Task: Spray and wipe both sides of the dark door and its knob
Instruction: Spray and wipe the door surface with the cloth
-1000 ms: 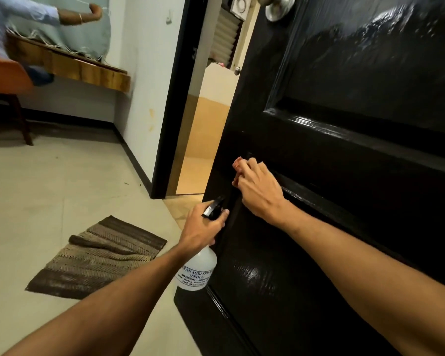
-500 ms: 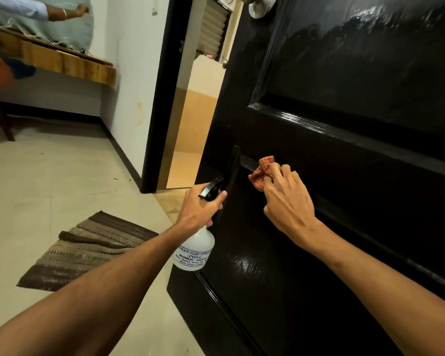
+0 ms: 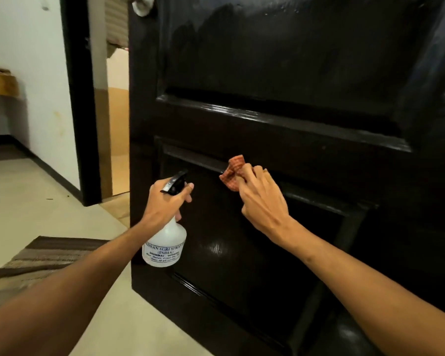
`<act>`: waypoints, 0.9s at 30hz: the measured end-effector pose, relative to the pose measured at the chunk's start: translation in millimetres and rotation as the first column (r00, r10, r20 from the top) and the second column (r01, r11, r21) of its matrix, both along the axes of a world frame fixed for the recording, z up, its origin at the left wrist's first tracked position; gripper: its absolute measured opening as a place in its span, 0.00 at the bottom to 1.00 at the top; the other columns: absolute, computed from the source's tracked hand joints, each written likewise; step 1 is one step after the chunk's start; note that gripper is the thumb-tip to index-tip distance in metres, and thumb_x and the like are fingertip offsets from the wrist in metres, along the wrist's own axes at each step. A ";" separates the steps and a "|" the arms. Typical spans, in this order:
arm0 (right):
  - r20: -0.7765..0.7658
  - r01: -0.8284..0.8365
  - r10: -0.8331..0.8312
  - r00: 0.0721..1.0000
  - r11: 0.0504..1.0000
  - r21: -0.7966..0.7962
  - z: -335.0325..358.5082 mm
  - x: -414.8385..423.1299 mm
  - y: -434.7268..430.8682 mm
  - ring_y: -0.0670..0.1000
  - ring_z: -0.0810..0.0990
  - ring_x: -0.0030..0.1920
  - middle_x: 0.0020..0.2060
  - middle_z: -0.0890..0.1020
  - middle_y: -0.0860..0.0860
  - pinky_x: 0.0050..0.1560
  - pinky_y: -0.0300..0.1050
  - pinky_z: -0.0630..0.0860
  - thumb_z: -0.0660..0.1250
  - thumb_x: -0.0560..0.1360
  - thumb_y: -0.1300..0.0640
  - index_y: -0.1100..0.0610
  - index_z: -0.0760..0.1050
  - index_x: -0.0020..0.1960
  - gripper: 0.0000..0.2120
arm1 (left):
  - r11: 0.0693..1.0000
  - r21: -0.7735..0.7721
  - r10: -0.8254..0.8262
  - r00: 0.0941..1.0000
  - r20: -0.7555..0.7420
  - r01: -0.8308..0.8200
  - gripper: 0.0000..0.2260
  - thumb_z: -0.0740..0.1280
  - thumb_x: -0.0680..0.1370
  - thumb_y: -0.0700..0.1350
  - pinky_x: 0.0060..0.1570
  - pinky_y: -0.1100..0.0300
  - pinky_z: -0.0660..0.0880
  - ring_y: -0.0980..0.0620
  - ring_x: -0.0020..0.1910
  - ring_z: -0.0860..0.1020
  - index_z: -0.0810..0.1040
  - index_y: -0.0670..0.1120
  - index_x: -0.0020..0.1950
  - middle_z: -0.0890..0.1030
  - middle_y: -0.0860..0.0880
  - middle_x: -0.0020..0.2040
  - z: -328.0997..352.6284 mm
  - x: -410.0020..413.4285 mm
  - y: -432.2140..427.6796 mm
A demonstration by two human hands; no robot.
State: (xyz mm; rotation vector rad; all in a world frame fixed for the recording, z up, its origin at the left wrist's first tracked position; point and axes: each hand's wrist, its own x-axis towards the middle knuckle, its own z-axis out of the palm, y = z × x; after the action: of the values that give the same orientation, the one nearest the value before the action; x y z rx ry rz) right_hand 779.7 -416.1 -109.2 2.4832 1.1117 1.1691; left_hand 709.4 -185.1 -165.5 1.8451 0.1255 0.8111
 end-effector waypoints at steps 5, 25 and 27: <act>-0.018 0.043 -0.044 0.999 0.999 -0.010 -0.6 -10.5 -20.1 0.60 0.72 0.59 0.65 0.71 0.60 0.67 0.58 0.72 0.67 0.70 0.63 0.62 0.77 0.61 0.19 | 0.996 0.025 -0.086 0.996 0.039 0.085 0.06 0.70 0.83 0.46 0.29 0.52 0.77 0.48 0.21 0.75 0.81 0.44 0.52 0.86 0.45 0.42 11.4 -5.4 -44.0; 0.026 0.242 -0.276 0.961 0.881 0.406 -26.0 -66.7 -214.7 0.61 0.70 0.53 0.65 0.71 0.62 0.52 0.54 0.72 0.56 0.74 0.67 0.62 0.77 0.65 0.22 | 0.927 0.010 -0.375 0.927 -0.015 0.375 0.10 0.70 0.83 0.47 0.31 0.49 0.79 0.51 0.20 0.75 0.82 0.43 0.45 0.85 0.50 0.36 7.0 -35.5 -200.7; 0.080 0.206 -0.267 0.960 0.872 0.445 -7.5 -57.4 -206.6 0.62 0.71 0.54 0.68 0.71 0.63 0.51 0.54 0.71 0.58 0.74 0.68 0.63 0.76 0.65 0.21 | 0.927 0.004 -0.374 0.927 0.007 0.374 0.10 0.70 0.83 0.47 0.28 0.54 0.77 0.50 0.20 0.75 0.82 0.42 0.46 0.86 0.47 0.40 13.0 -29.9 -207.0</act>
State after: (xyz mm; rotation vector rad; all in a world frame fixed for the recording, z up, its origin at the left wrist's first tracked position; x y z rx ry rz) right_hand 722.3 -622.7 -116.7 2.6937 0.5268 1.6247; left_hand 679.5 -392.1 -152.4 1.7924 -0.2291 0.5495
